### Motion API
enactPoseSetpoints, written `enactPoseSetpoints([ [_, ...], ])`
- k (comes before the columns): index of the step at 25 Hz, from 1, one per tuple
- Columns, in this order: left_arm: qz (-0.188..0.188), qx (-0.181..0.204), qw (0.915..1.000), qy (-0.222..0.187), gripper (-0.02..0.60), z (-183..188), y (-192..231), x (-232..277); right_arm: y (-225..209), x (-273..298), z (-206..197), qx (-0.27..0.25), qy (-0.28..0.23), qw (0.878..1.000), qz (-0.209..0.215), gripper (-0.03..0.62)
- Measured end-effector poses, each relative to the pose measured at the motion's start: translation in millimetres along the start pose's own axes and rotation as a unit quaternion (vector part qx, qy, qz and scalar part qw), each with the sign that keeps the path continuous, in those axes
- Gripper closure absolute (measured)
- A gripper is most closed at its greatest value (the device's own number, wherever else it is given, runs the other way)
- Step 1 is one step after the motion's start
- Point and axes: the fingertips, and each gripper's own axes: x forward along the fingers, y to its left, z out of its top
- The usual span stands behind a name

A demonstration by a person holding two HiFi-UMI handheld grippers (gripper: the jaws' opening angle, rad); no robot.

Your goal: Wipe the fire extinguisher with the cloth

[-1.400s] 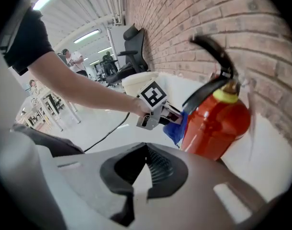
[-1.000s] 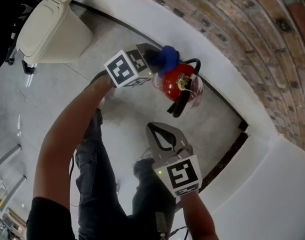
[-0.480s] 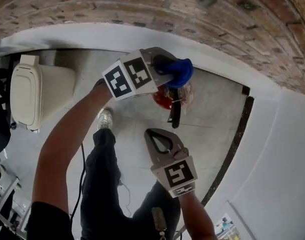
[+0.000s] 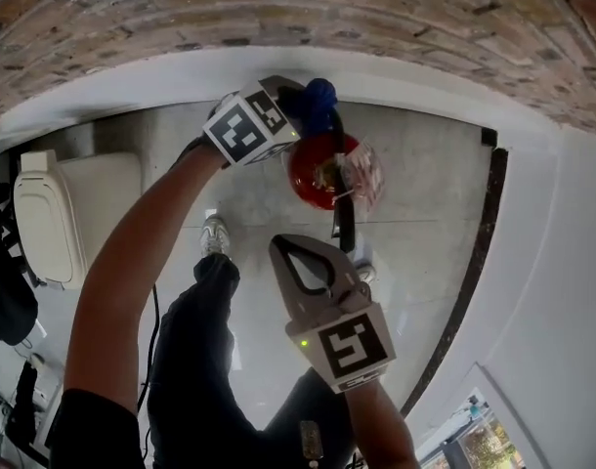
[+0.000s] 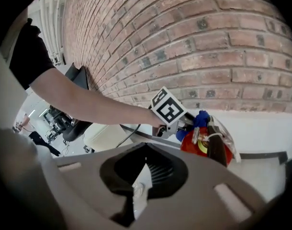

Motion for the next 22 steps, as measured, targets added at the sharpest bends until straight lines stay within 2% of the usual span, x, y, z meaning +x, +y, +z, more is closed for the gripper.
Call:
enactPoseSetpoints([
  [6,0.013,-0.038,0.9987,0.032,0.517,-43.0,7.7,23.3,-7.5,-19.8,17.6,0.025,-0.014,1.000,-0.007,0.591],
  [9,0.015,-0.073,0.9970,0.020,0.517,-46.4,3.7,6.0,-10.9,-35.2,28.8,0.023,-0.012,1.000,-0.006,0.591],
  [15,0.012,-0.079,0.9960,-0.041,0.515,1.8,-18.7,-65.6,-21.6,-48.7,50.5,-0.009,-0.007,1.000,-0.018,0.591],
  [22,-0.026,-0.038,0.9944,-0.095,0.514,69.2,-66.2,-140.9,-53.9,-49.0,79.1,-0.045,-0.017,0.998,-0.044,0.583],
])
